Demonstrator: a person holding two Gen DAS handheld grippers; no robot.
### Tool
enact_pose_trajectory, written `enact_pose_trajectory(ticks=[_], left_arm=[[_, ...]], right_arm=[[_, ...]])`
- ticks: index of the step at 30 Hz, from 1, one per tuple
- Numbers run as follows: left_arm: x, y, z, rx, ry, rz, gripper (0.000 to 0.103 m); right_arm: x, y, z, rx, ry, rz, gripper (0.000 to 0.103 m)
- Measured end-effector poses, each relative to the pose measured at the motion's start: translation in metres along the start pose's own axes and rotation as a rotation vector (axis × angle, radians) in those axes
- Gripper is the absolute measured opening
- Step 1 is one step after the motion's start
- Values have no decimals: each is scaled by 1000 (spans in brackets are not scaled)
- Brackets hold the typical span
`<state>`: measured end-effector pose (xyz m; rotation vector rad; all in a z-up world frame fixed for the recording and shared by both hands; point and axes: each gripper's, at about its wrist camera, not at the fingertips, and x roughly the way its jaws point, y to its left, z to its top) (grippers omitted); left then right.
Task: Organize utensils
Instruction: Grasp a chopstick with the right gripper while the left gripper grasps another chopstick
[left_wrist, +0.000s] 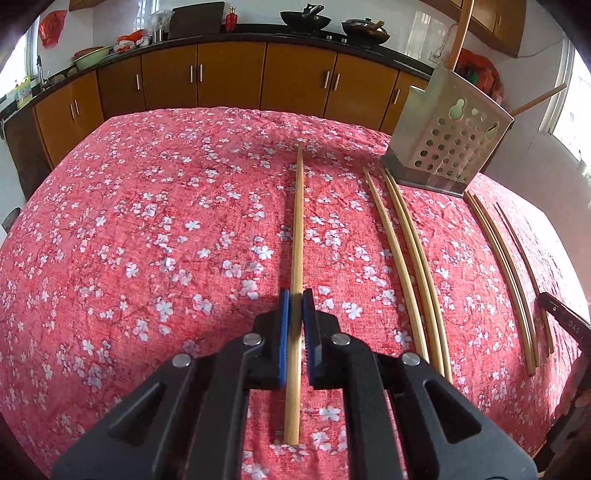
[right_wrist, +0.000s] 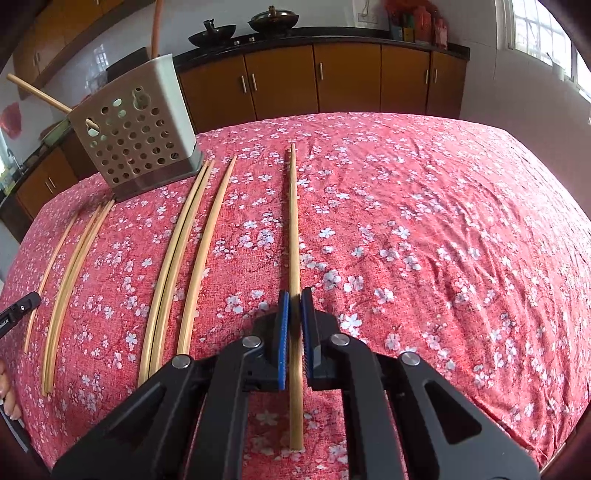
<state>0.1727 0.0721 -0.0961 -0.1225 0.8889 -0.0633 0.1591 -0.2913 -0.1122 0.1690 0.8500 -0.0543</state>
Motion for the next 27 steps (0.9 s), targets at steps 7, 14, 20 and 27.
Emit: enact_pose_trajectory(ticks=[7,14,20,27], left_arm=[[2,-1,1,-11,0,-2,10],[2,-1,1,-11,0,-3,10],[2,0,1,-11,0,-3,10],[2,0,1,-11,0,-3,10]], right_arm=[[0,0,0,-1,0,0,8],[0,0,0,-4,-2,0,8],[1,0,-1,-4,-2,1,8],[0,0,0,-3,-2,1,8]])
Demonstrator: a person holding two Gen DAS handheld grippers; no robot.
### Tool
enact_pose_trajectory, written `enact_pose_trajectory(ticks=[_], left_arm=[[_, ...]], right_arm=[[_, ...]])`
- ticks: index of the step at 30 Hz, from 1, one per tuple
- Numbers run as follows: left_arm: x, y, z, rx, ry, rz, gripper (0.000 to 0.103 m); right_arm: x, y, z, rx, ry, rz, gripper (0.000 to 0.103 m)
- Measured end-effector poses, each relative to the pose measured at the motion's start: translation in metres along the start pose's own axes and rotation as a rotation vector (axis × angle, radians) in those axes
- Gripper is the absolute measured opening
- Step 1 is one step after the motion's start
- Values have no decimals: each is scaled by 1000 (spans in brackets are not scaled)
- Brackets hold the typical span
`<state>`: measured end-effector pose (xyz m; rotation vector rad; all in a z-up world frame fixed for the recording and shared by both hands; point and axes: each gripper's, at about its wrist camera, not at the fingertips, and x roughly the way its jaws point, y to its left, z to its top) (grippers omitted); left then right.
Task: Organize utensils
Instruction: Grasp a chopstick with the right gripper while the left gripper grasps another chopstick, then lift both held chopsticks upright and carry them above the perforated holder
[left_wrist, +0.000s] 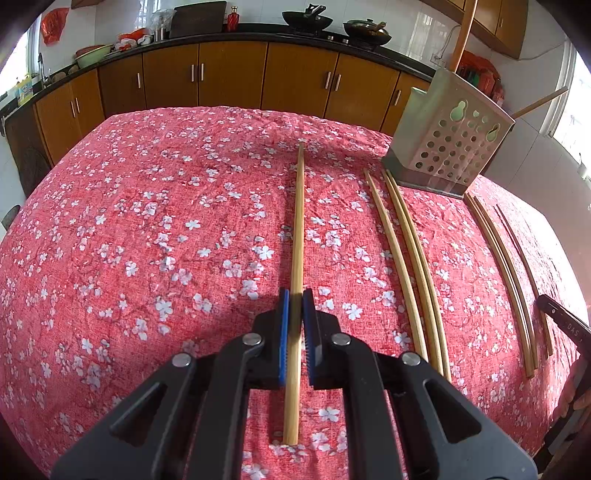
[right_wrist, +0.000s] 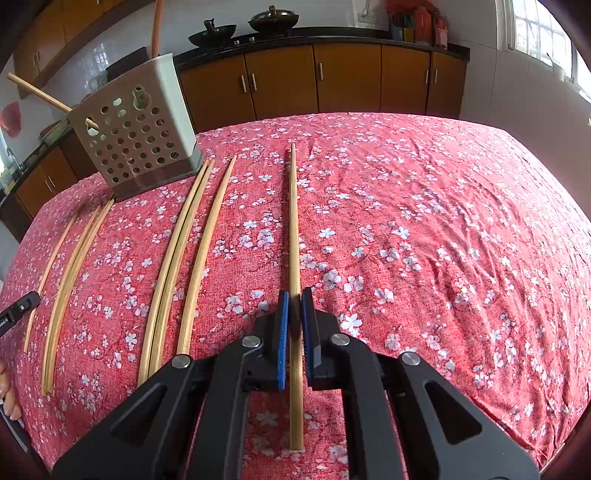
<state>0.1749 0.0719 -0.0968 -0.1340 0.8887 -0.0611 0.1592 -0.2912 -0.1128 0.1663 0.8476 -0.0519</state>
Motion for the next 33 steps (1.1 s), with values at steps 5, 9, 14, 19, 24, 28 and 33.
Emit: enact_pose_trajectory(ticks=[5,9,14,19,24,28,33], left_arm=[[0,0,0,-1,0,0,10],[0,-2,0,10,1,10,10],[0,-11,-4,77,5,50,10],[-3,-13,-7,83,6,50,10],[-3,-15,-8,93,6,57,8],[-10,-15,-4,100,7,58,8],[-48,-13,13,95,-101,40,8]], right_arm=[[0,0,0,0,0,0,9],[0,1,1,-7,0,-7,9],[-2,2,-1,-18,0,-13,9],[-4,2,-2,-13,0,-10,9],[-5,2,-2,-11,0,-7,8],[-19,1,2,-8,-32,-5,7],[-60,-4,20,6,-164,9,7]])
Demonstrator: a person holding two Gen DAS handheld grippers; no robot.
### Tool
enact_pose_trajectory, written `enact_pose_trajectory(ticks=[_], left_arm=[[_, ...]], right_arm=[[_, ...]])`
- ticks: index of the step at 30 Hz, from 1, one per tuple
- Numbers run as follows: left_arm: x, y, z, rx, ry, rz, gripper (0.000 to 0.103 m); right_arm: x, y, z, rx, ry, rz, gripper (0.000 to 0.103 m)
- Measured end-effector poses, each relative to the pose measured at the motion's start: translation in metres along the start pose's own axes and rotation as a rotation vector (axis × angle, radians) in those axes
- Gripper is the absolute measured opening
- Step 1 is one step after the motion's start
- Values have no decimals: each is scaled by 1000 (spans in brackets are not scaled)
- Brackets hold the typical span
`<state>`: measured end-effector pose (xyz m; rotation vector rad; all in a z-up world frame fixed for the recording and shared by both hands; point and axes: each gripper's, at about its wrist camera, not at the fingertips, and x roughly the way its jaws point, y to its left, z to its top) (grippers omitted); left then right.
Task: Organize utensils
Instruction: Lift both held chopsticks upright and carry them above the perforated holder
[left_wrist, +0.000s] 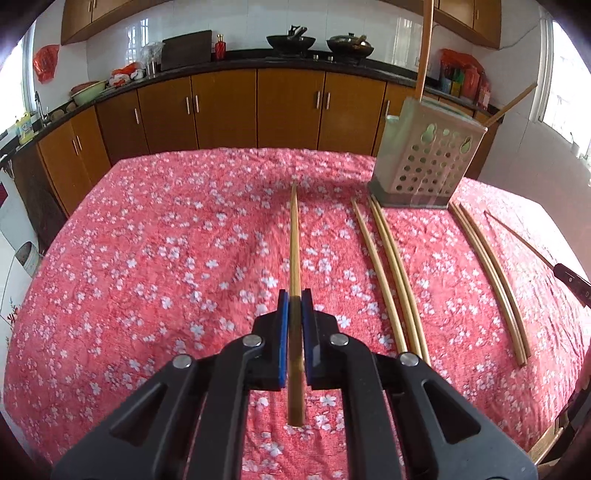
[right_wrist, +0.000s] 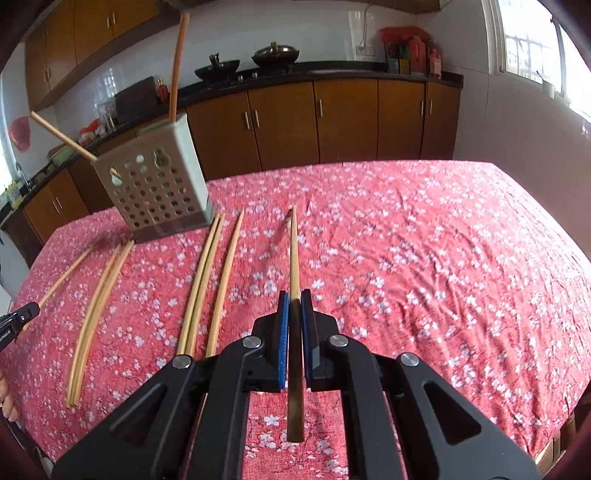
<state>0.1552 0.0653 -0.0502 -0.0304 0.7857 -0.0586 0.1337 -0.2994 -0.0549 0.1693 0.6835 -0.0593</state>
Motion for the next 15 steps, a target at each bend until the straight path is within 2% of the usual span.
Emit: enact_pose_trajectory(ticks=[8,15], left_arm=[[-55,6,41,-62,-186,-34,8],[-76,6,65,-86,-265,-47,8]], right_arm=[[-44,-5,32,18,-162,30,7],[-53,0,43,16,-211,44,7]])
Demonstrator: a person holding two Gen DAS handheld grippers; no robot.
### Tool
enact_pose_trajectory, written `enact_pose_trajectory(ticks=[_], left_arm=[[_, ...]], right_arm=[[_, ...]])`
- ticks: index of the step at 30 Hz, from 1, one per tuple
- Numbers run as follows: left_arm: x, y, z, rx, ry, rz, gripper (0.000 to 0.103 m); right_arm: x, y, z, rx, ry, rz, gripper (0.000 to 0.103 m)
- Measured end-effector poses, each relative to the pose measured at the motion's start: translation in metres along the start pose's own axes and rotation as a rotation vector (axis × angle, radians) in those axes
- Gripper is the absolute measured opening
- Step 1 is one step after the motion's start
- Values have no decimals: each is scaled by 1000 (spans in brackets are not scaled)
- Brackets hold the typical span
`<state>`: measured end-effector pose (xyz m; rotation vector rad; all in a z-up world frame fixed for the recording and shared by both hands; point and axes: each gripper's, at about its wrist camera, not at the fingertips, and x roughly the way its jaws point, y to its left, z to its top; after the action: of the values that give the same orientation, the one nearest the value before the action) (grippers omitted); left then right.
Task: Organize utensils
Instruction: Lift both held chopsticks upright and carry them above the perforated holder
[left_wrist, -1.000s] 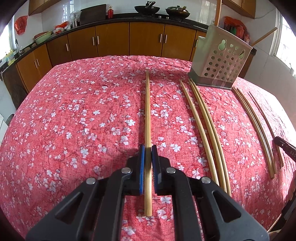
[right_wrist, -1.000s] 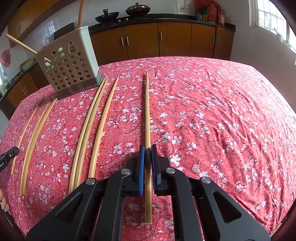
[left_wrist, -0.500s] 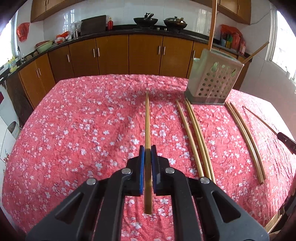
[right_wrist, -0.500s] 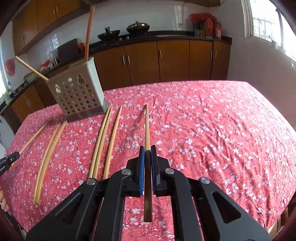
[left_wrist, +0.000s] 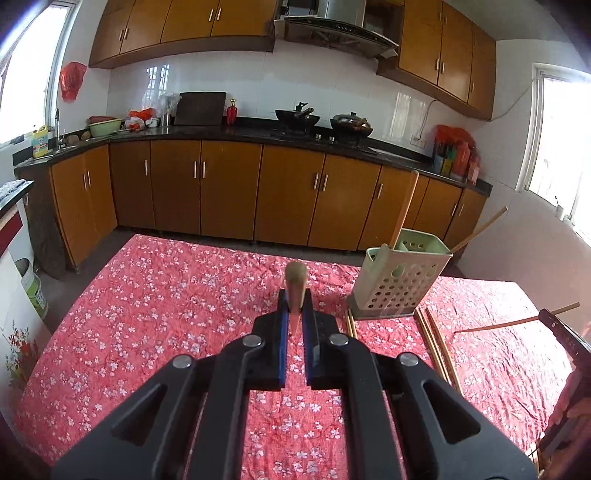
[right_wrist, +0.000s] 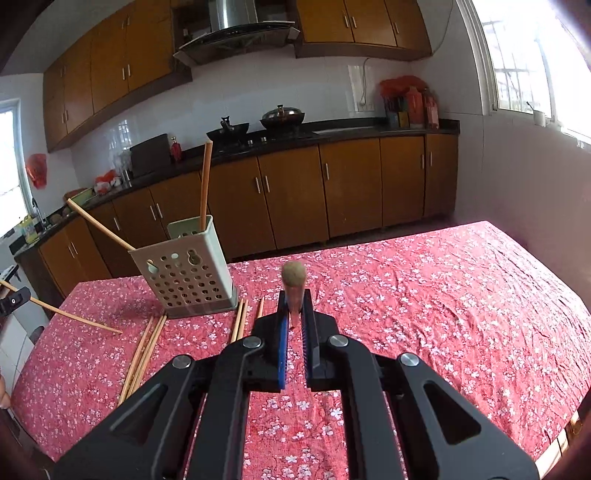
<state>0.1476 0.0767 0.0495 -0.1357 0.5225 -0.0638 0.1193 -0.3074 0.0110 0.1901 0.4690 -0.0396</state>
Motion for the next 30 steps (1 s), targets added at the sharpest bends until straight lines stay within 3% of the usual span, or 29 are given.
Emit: enact_pose_trajectory(ticks=[9,15,21,27,30], left_arm=[[-17,-14,25,40,-41,-53,8],[-34,-38,45,79,-60,-151,8],[-44,-68,68,96,-128,-229,8],[-42,-96,95,116,-232,-217,8],[-29,-105,102,137,-222,-208,8]], right_arm=[[-19,15,37,-15,-111,42,7],[-42,26,69,9,-203,124,7],[-49,40,94,8,-276,186,7],[-39,53,111,1,-334,207,7],[-29,58,114,13,-352,213,7]])
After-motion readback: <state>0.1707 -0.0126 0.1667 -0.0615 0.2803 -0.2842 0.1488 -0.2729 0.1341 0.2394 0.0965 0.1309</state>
